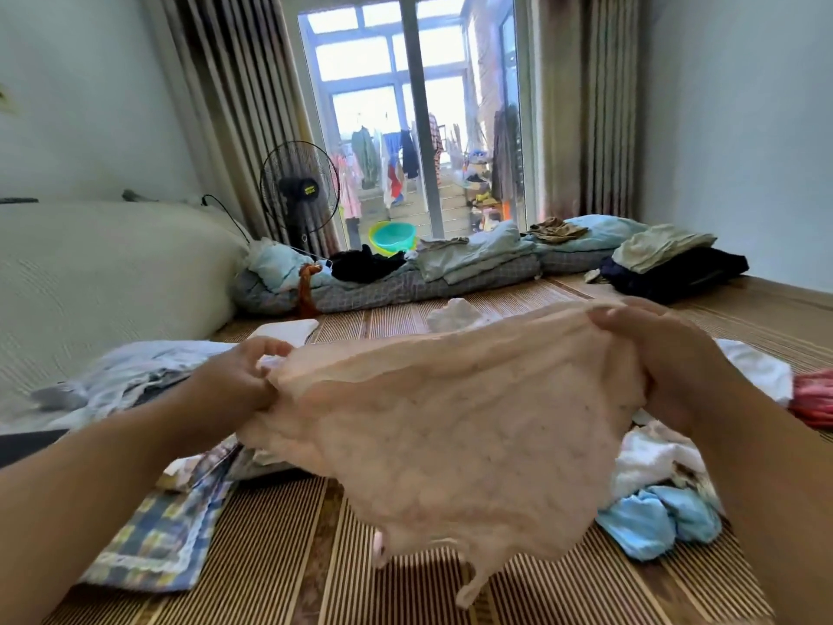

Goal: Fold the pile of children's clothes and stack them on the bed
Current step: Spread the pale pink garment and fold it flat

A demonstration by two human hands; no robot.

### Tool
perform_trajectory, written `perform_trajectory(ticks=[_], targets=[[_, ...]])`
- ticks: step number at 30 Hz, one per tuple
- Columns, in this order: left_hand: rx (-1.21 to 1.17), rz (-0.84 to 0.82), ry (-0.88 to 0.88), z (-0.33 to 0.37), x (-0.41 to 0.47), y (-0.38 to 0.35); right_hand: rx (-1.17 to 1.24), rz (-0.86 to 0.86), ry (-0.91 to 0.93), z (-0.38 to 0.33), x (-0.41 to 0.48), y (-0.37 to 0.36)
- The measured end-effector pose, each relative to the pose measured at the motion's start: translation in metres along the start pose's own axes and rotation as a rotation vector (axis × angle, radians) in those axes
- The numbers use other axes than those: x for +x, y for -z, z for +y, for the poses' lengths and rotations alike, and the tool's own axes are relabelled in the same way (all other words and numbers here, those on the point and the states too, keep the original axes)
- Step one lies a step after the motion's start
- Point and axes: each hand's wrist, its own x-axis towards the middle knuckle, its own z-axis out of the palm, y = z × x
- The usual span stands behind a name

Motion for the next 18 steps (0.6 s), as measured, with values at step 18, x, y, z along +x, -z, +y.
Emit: perform_trajectory(ticks=[18], targets=[[0.649, 0.004, -0.569, -0.008, -0.032, -0.021, 0.057, 0.238, -0.207, 0.024, 0.016, 0.027]])
